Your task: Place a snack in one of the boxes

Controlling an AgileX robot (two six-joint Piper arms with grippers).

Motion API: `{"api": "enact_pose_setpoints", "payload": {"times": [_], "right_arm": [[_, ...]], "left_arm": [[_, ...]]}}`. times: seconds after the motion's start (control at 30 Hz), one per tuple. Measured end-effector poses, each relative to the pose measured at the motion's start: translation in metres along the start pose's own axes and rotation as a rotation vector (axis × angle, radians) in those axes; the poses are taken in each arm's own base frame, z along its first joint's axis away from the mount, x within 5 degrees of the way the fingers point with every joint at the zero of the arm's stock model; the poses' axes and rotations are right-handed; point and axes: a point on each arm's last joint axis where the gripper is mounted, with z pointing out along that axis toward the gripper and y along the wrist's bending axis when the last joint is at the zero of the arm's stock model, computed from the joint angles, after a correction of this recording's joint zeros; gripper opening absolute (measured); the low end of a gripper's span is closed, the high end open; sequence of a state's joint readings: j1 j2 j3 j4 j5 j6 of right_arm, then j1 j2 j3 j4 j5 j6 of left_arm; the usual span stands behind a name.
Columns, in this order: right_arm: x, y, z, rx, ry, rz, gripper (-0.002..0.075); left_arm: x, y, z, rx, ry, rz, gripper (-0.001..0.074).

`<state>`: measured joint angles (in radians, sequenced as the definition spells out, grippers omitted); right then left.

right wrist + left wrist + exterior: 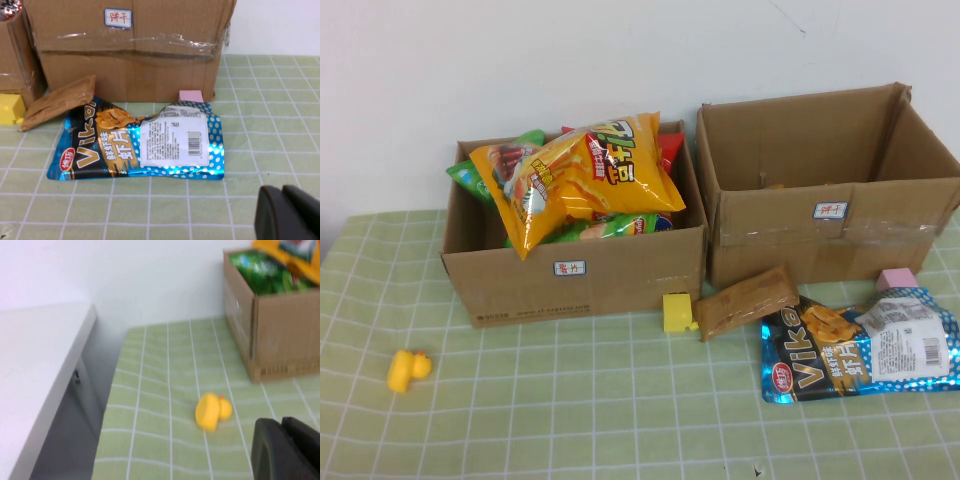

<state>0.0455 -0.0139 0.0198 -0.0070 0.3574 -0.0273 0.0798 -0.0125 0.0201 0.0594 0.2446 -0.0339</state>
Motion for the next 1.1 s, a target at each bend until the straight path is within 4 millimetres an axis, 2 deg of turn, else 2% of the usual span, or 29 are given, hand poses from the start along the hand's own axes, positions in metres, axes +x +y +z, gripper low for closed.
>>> {"api": "enact_pose_setpoints", "payload": {"times": [0.2, 0.53, 1.1], "right_arm": [[0.0000, 0.0000, 0.0000, 0.000, 0.000, 0.000, -0.0002], [0.0000, 0.0000, 0.0000, 0.000, 0.000, 0.000, -0.0002], [0.0000, 0.0000, 0.0000, 0.000, 0.000, 0.000, -0.0002]], "left_arm": [[0.0055, -0.0036, -0.0002, 0.042, 0.059, 0.039, -0.0002], [0.0057, -0.0091, -0.0008, 0.138, 0.060, 0.034, -0.0002], [0.0054, -0.0102, -0.0011, 0.151, 0.063, 0.004, -0.0002]]}}
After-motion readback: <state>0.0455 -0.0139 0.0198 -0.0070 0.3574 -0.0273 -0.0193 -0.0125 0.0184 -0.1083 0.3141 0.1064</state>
